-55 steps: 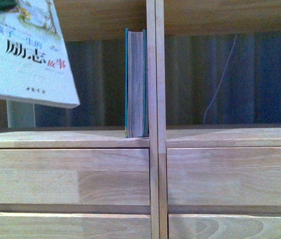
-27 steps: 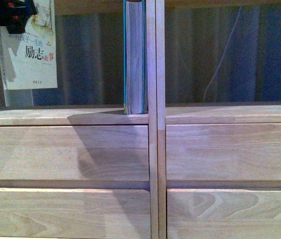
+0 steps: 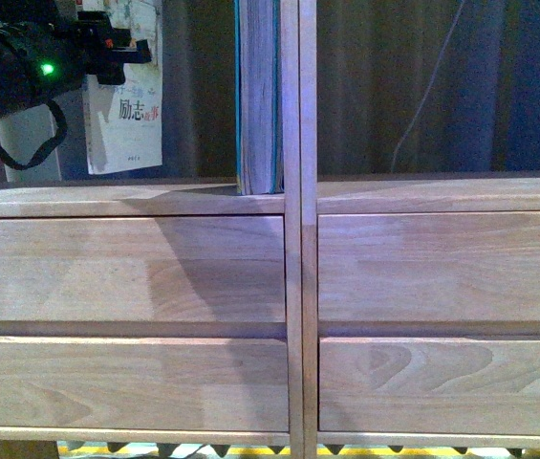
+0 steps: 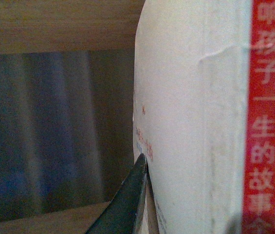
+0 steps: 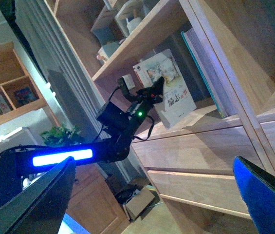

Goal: Organize books on shelf

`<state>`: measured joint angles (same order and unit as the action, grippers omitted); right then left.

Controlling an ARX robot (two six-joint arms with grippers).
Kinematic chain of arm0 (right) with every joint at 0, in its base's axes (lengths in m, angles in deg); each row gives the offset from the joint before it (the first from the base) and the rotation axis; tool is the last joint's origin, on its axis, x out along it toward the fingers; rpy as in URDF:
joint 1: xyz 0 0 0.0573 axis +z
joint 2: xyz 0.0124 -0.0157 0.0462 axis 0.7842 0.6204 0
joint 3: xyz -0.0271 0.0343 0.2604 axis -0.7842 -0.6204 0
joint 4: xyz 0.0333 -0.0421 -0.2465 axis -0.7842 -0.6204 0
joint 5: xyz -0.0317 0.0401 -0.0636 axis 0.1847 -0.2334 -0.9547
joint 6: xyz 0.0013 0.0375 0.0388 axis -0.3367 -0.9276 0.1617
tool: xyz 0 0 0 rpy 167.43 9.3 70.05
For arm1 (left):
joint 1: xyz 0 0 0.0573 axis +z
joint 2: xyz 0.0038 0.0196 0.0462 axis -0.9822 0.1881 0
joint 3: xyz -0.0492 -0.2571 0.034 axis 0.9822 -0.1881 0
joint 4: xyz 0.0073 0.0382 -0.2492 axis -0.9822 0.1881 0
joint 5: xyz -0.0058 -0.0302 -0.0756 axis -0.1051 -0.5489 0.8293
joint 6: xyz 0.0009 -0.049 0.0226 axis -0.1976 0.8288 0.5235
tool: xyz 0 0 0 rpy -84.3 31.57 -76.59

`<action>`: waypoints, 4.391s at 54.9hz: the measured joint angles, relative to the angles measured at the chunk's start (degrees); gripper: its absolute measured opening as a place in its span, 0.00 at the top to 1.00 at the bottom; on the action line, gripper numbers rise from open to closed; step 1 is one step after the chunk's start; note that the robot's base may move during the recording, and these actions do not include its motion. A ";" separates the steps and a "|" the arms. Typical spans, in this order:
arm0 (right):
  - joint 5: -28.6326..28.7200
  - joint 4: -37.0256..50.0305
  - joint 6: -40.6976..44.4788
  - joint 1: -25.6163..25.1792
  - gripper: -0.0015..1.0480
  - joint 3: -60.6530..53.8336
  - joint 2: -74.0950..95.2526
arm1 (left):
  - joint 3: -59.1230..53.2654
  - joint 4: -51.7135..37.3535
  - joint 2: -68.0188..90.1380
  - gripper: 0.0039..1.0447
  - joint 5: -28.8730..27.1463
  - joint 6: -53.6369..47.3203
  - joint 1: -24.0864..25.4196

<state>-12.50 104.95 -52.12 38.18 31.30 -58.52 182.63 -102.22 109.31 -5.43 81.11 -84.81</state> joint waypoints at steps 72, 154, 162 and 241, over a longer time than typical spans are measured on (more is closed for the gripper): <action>0.00 0.00 -0.02 0.00 0.07 0.00 0.00 | 23.63 12.31 15.85 0.19 -4.50 -8.04 -4.07; 0.00 0.00 -0.02 0.00 0.07 0.00 0.00 | -35.67 10.49 -32.46 0.06 -9.07 1.66 -1.90; 0.00 0.00 -0.02 0.00 0.07 0.00 0.00 | -44.57 16.31 -45.33 0.06 -6.27 3.50 1.14; -44.41 -34.67 53.68 13.27 0.97 -15.43 -17.49 | -91.47 31.76 -93.59 0.98 -15.06 1.81 5.66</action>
<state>-56.91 70.28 1.57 51.44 15.86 -76.00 91.16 -70.46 15.72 -20.49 82.92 -79.15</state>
